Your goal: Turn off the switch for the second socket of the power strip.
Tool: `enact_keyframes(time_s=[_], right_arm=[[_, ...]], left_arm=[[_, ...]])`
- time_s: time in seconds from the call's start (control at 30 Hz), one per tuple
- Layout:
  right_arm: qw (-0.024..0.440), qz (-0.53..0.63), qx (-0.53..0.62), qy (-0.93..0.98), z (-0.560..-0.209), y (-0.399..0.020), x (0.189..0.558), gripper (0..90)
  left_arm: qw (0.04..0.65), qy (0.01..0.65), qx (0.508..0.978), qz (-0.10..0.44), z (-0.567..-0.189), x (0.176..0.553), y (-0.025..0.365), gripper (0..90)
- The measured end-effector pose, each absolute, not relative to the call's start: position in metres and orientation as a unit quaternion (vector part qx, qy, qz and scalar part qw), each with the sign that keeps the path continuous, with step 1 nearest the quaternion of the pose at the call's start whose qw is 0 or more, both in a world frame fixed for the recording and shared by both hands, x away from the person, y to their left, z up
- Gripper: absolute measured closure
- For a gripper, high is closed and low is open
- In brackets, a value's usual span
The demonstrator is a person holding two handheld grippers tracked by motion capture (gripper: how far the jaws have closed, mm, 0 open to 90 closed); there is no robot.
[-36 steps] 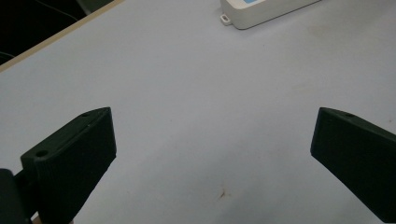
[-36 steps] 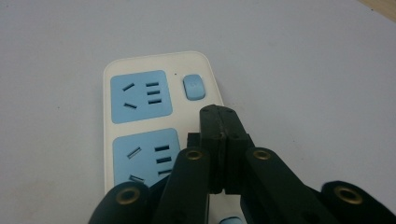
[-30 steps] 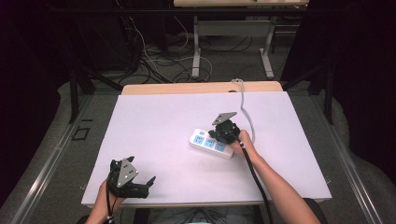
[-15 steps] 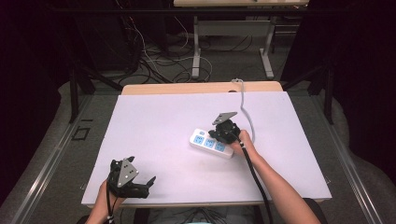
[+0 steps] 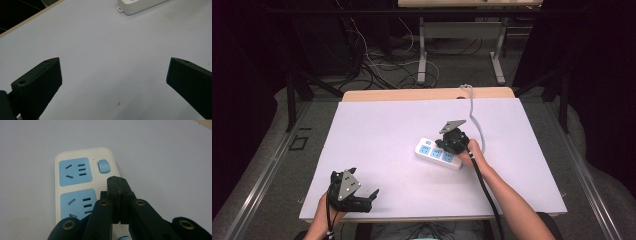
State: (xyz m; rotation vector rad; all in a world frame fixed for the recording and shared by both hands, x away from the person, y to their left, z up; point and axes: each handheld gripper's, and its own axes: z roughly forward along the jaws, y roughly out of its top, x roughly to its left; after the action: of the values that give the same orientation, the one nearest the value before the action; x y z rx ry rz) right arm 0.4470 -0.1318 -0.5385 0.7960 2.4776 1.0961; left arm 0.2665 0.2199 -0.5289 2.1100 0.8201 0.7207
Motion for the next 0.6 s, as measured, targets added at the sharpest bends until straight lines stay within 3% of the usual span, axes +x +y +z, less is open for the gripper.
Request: enact_keyframes(time_s=[0.6], right_arm=[[0.154,0.377,0.279,0.870,-0.5374,-0.1318,0.4468,90.0]], left_arm=[[0.374,0.320,0.824,0.281,-0.5289,0.2662,0.2197,0.0]])
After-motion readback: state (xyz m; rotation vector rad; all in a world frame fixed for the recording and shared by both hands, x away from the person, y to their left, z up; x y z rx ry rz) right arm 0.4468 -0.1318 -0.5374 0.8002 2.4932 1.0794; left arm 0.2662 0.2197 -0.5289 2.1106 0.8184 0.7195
